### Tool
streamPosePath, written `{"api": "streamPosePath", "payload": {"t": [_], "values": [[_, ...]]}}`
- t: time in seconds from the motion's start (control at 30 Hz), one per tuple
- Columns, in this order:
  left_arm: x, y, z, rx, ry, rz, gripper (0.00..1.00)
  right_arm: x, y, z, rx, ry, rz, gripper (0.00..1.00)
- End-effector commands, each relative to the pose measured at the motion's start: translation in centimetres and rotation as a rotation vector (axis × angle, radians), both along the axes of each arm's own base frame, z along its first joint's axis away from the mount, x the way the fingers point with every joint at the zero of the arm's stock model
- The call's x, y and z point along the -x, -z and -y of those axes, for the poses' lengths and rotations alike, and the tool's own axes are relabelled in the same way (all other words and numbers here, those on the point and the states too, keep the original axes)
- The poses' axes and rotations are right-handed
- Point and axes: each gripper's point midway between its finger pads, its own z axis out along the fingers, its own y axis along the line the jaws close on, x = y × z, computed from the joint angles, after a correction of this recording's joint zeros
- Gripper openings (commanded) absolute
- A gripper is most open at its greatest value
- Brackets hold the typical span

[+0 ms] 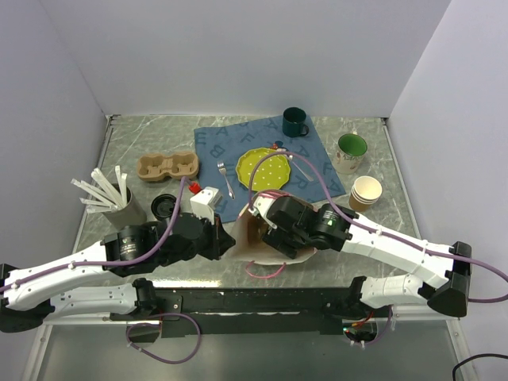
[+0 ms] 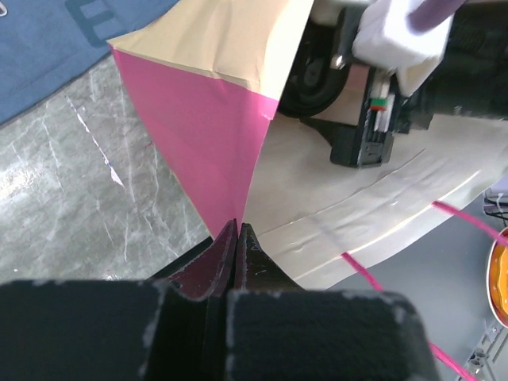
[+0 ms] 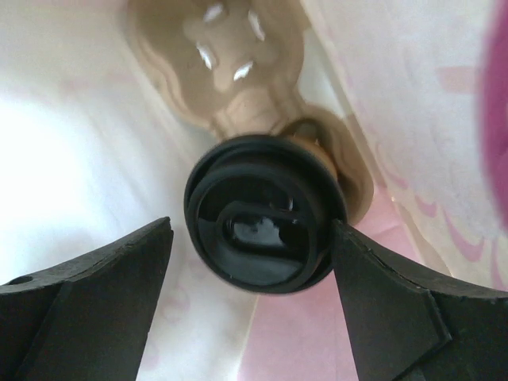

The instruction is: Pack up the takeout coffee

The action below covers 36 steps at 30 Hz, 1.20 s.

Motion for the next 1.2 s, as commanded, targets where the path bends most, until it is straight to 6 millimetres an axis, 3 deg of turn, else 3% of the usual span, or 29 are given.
{"api": "streamPosePath", "payload": {"t": [0.0,0.07,0.1,0.2,0.57,0.8,0.97,1.17], "values": [[0.6,-0.2,-0.4,-0.018,0.014,-0.021,0.01,-2.2,-3.5,-1.6,-0.137,0.080,0.091,0.87],[0.6,-0.3,-0.5,-0.019,0.011,-0.021,0.01,-2.6,-3.6,-1.3,-0.124,0.105,0.107,0.88],[0.6,-0.3,-0.4,-0.016,0.012,-0.022,0.01,-2.7,-3.5,-1.2,-0.110,0.114,0.110,0.94],[0.6,-0.3,-0.6,-0.015,0.007,-0.021,0.01,-2.9,-3.5,-1.0,-0.097,0.124,0.122,0.99],[0.4,-0.4,-0.9,-0.033,0.000,-0.011,0.01,-3.5,-3.7,-0.2,-0.080,0.167,0.143,1.00],[0.3,-0.4,-1.1,-0.042,-0.005,-0.007,0.01,-3.0,-4.2,-1.4,-0.150,0.107,0.121,1.00],[0.2,-0.7,-0.9,-0.046,-0.006,-0.004,0.01,-2.8,-4.3,-2.3,-0.175,0.075,0.100,0.86],[-0.1,-2.1,-0.5,-0.039,-0.009,0.006,0.01,-2.6,-4.0,-2.6,-0.185,0.073,0.084,0.84]]}}
